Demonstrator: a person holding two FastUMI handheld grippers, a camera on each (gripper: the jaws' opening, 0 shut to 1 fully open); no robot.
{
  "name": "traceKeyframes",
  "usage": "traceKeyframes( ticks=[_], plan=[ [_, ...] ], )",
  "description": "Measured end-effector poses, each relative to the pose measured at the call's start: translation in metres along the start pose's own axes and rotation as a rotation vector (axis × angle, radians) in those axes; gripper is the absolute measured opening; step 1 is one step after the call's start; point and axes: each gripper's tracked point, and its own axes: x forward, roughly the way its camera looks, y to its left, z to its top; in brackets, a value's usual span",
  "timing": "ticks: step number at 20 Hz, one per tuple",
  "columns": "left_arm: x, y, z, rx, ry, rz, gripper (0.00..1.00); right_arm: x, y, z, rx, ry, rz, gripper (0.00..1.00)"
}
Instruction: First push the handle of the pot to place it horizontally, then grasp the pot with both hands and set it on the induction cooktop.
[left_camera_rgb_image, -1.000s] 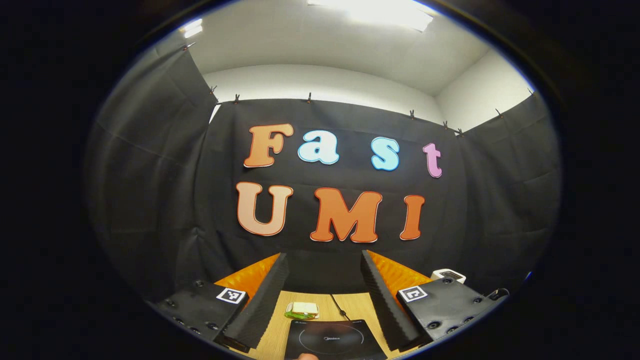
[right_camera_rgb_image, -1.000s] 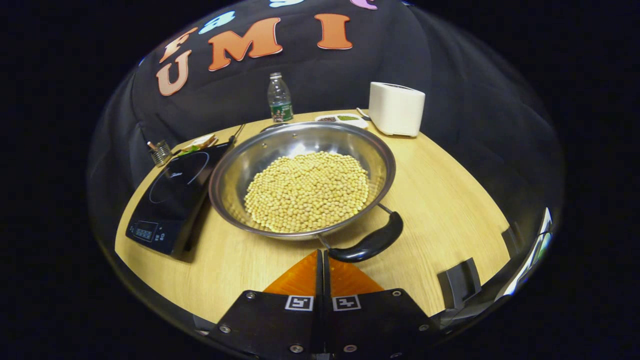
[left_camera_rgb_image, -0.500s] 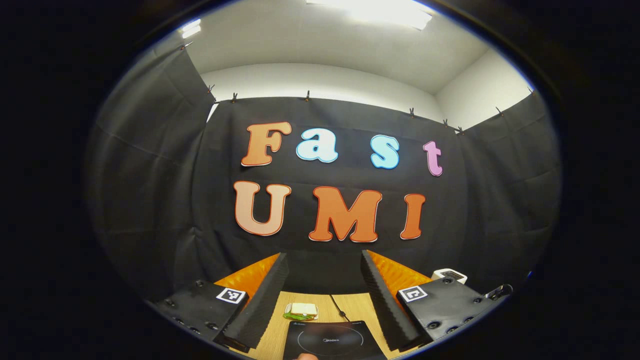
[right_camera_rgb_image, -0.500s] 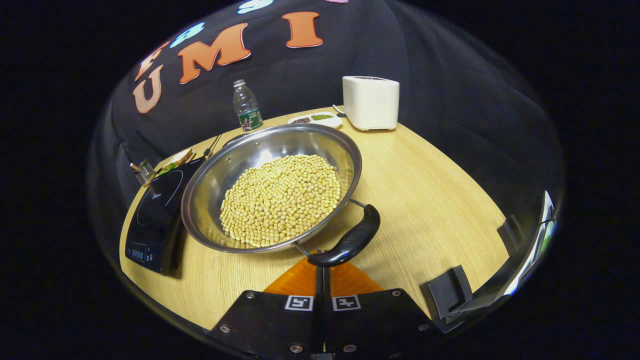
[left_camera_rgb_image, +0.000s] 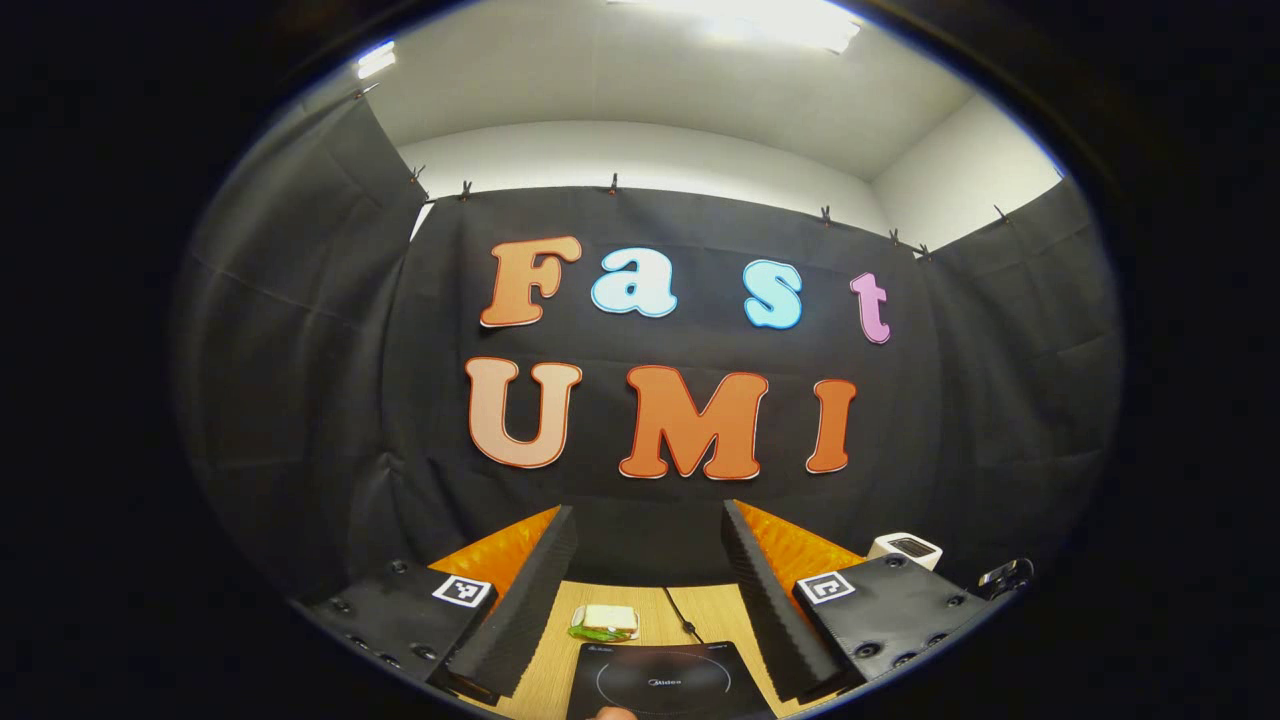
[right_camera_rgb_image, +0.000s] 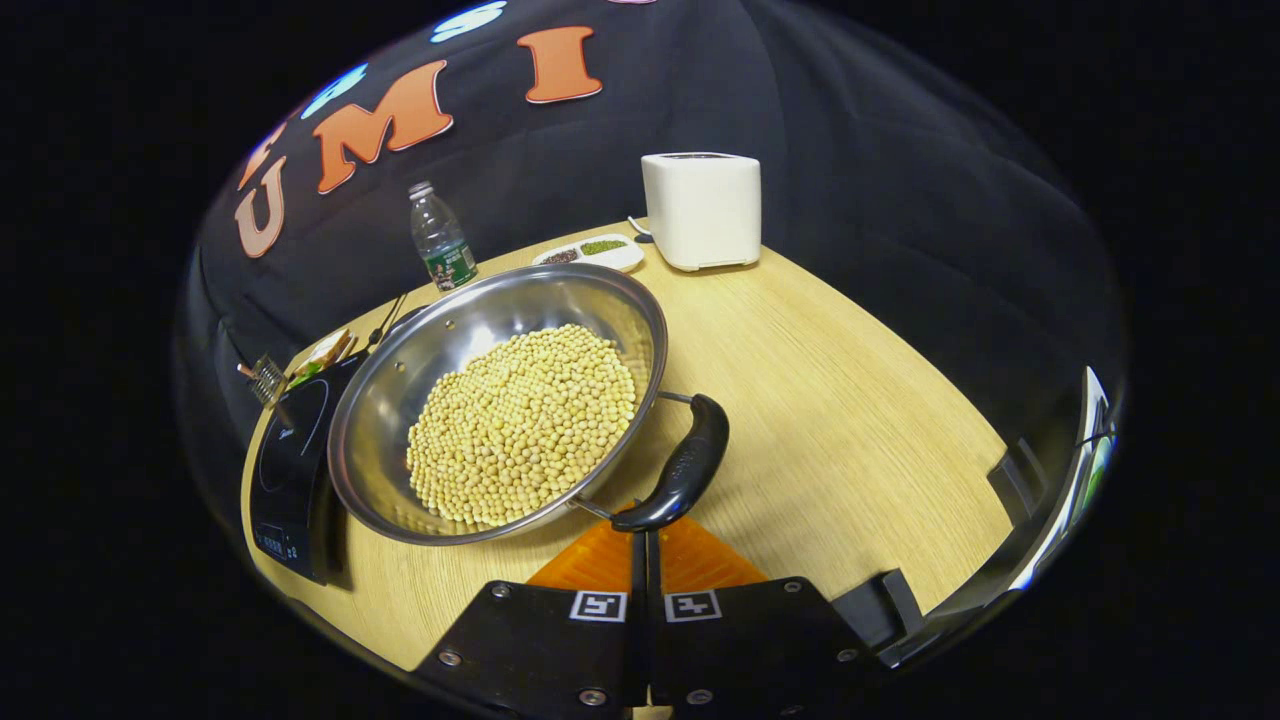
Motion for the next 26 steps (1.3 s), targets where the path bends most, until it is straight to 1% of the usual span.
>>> traceKeyframes(
  ticks=[3,4,8,9,10,11,12,13,14,15,16,18,19,20,23,26],
  plan=[
    [0.002,-0.001,-0.003,0.000,0.009,0.001,0.95,0.004,-0.005,0.005,0.012,0.000,-0.008,0.00],
    [0.005,-0.001,-0.004,0.001,0.009,0.003,0.93,0.006,-0.006,0.007,0.018,0.001,-0.009,0.00],
    [0.008,-0.001,-0.004,0.004,0.011,0.009,0.93,0.013,-0.012,0.015,0.032,0.000,-0.019,0.00],
    [0.009,-0.002,-0.005,0.004,0.011,0.009,0.96,0.015,-0.013,0.017,0.034,0.000,-0.021,0.00],
    [0.008,-0.002,-0.005,0.005,0.013,0.007,0.93,0.017,-0.014,0.019,0.037,0.000,-0.024,0.00],
    [0.008,-0.003,-0.006,0.005,0.013,0.006,0.93,0.018,-0.015,0.021,0.041,0.000,-0.027,0.00],
    [0.010,-0.004,-0.007,0.006,0.016,0.006,0.96,0.020,-0.016,0.023,0.044,0.001,-0.028,0.00],
    [0.011,-0.004,-0.009,0.009,0.019,0.005,0.93,0.021,-0.017,0.023,0.048,0.002,-0.030,0.00],
    [0.011,-0.004,-0.010,0.013,0.023,0.006,0.96,0.023,-0.016,0.026,0.055,0.005,-0.029,0.00],
    [0.012,-0.004,-0.010,0.015,0.024,0.007,0.96,0.025,-0.016,0.026,0.063,0.007,-0.027,0.00],
    [0.014,-0.004,-0.010,0.018,0.024,0.009,0.93,0.025,-0.018,0.026,0.069,0.009,-0.026,0.00],
    [0.016,-0.004,-0.010,0.020,0.024,0.013,0.93,0.028,-0.019,0.030,0.070,0.009,-0.031,0.00],
    [0.017,-0.005,-0.011,0.021,0.024,0.013,0.99,0.029,-0.020,0.031,0.071,0.010,-0.033,0.00],
    [0.019,-0.005,-0.011,0.022,0.025,0.013,0.93,0.030,-0.021,0.033,0.074,0.010,-0.035,0.00],
    [0.025,-0.008,-0.016,0.016,0.034,0.009,0.96,0.036,-0.023,0.039,0.084,0.013,-0.039,0.00],
    [0.032,-0.010,-0.020,0.016,0.042,0.010,0.95,0.042,-0.024,0.045,0.094,0.014,-0.044,0.00]
  ],
)
